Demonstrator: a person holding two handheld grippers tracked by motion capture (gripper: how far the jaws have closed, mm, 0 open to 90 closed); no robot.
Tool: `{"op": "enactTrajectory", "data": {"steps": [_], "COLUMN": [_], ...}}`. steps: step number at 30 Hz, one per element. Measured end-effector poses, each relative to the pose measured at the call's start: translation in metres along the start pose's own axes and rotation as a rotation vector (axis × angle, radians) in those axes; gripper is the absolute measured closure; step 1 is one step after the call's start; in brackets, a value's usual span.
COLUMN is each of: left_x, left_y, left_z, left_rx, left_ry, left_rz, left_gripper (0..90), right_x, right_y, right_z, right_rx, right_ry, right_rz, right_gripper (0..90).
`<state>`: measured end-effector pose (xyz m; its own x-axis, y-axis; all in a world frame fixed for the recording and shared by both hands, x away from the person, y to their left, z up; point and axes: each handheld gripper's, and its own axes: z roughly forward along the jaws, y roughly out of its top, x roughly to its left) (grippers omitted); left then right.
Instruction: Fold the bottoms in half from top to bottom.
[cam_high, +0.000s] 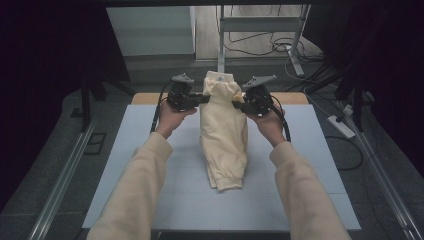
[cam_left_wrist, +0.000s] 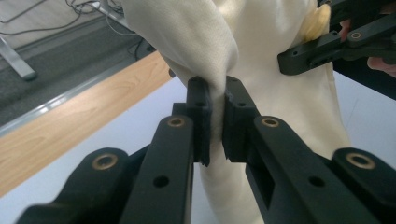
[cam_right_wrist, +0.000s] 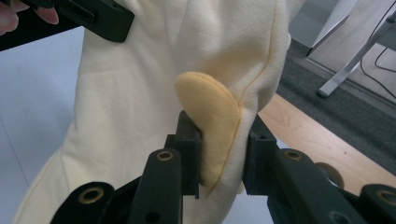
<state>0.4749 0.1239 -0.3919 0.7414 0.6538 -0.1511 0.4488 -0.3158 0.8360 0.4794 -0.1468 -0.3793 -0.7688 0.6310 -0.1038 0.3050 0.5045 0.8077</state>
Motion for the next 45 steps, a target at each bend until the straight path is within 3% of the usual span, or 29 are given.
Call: {"op": "enactTrajectory", "data": {"steps": [4, 9, 15, 18, 36, 45], "left_x": [0.001, 0.003, 0.005, 0.004, 0.000, -0.004], "left_y": [-0.005, -0.001, 0.019, 0.021, -0.009, -0.024], "left_z": [0.005, 0.008, 0.000, -0.003, 0.022, 0.027], "left_rx": [0.014, 0.006, -0.010, -0.024, 0.020, 0.029], "left_ry": [0.004, 0.015, 0.034, 0.030, -0.002, -0.015], "left_rz": [-0.001, 0.010, 0.030, 0.038, 0.035, 0.032], "left_gripper": [82.2, 82.3, 82.4, 82.4, 82.3, 82.2], "right_x": [0.001, -0.005, -0.013, -0.014, -0.016, -0.013], "right_y": [-0.008, -0.009, 0.005, 0.012, -0.024, -0.038], "right_z": [0.006, 0.009, 0.007, 0.001, 0.016, 0.021], "right_rx": [0.014, 0.005, -0.021, -0.041, -0.003, 0.003], "right_ry": [0.000, 0.000, -0.023, -0.033, -0.010, -0.003], "right_rz": [0.009, 0.027, 0.019, 0.007, 0.027, 0.029], "right_gripper": [71.4, 71.4, 71.5, 71.4, 71.0, 70.8]}}
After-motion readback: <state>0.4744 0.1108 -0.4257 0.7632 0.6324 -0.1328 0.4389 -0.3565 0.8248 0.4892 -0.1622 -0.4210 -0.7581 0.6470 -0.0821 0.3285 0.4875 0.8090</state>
